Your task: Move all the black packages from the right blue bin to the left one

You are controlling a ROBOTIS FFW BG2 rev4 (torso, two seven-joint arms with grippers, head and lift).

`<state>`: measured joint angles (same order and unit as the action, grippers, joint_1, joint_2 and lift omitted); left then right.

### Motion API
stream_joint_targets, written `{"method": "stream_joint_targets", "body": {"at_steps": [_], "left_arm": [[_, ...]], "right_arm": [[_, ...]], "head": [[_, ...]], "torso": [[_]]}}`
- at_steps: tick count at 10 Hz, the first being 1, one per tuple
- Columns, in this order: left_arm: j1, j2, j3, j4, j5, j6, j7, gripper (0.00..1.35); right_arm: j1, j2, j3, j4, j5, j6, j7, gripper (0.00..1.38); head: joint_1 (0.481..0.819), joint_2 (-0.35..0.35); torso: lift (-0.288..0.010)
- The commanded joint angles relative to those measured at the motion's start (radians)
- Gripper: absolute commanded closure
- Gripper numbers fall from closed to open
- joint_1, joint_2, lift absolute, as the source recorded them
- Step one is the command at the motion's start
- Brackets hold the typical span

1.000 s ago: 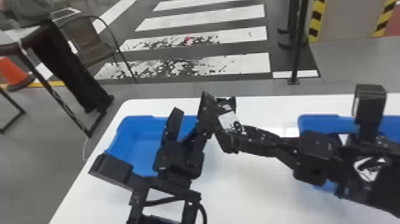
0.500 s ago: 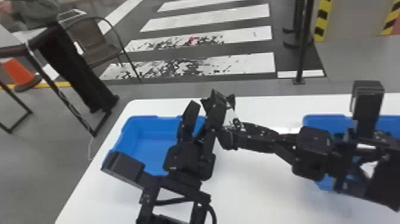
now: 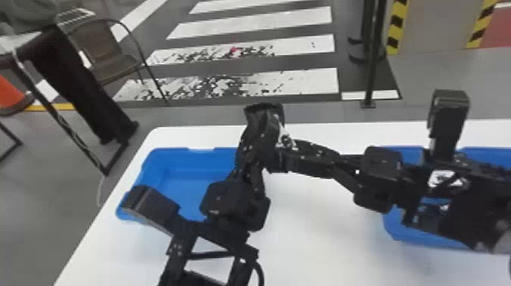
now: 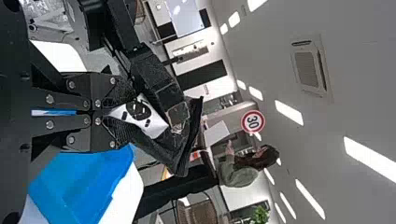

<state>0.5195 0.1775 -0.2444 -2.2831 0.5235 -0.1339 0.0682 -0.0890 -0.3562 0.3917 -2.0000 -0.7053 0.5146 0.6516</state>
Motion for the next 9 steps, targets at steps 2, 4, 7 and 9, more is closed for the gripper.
{"method": "stream_joint_targets", "body": {"at_steps": [2, 4, 7, 9], "left_arm": [[0.001, -0.003, 0.013, -0.003, -0.023, -0.013, -0.001, 1.22], [-0.016, -0.021, 0.081, 0.056, -0.105, -0.013, 0.015, 1.22], [-0.105, -0.082, 0.326, 0.382, -0.362, -0.048, 0.047, 1.22], [-0.191, -0.093, 0.446, 0.598, -0.545, -0.156, 0.082, 1.22]], "right_arm": [[-0.007, 0.003, 0.001, 0.035, -0.003, -0.024, -0.003, 1.14], [0.005, 0.009, -0.019, 0.097, 0.003, -0.090, -0.001, 0.44], [0.094, 0.020, -0.160, 0.121, 0.013, -0.115, -0.001, 0.12], [0.133, 0.031, -0.264, 0.094, 0.083, -0.090, -0.001, 0.12]], "head": [[0.692, 0.261], [0.686, 0.262], [0.695, 0.282], [0.695, 0.338]], "torso": [[-0.154], [-0.154], [-0.154], [-0.154]]}}
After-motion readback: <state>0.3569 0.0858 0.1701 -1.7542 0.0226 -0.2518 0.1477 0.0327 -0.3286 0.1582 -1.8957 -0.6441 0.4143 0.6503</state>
